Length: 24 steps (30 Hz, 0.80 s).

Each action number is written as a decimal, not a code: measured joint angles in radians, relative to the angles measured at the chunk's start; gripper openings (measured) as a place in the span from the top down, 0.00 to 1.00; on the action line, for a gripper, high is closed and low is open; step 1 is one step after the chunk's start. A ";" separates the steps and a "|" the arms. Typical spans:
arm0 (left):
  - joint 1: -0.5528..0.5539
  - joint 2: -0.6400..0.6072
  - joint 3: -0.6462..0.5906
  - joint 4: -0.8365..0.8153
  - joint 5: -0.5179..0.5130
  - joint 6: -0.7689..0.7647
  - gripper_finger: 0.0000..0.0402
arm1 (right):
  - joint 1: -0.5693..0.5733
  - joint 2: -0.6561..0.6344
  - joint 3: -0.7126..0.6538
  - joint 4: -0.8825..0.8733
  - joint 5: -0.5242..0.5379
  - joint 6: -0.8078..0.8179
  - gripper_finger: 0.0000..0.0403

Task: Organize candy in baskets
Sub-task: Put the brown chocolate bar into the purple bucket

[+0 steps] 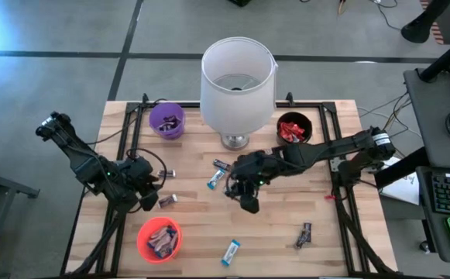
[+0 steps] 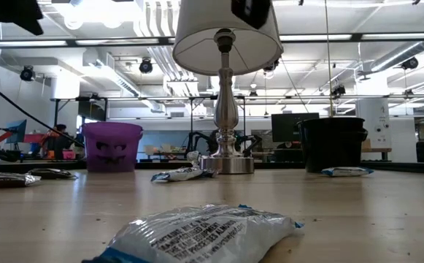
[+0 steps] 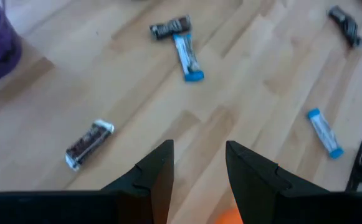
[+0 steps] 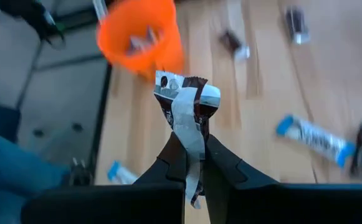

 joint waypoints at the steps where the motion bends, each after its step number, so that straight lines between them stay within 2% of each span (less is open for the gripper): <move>1: 0.007 -0.004 0.000 0.002 -0.009 0.000 0.68 | -0.006 0.000 0.003 0.025 0.005 0.000 0.97; 5: 0.038 -0.011 0.000 0.067 -0.018 0.042 0.68 | -0.026 0.011 0.008 0.134 0.061 0.000 0.97; 9: 0.077 -0.011 0.000 0.244 -0.018 0.196 0.68 | -0.039 0.048 0.028 0.232 0.067 -0.001 0.97; 15: 0.154 -0.023 0.000 0.463 -0.049 0.414 0.68 | -0.043 0.110 0.118 0.232 0.074 -0.046 0.97; 24: 0.249 -0.031 0.000 0.518 -0.051 0.496 0.68 | -0.054 0.239 0.336 0.158 0.074 -0.117 0.97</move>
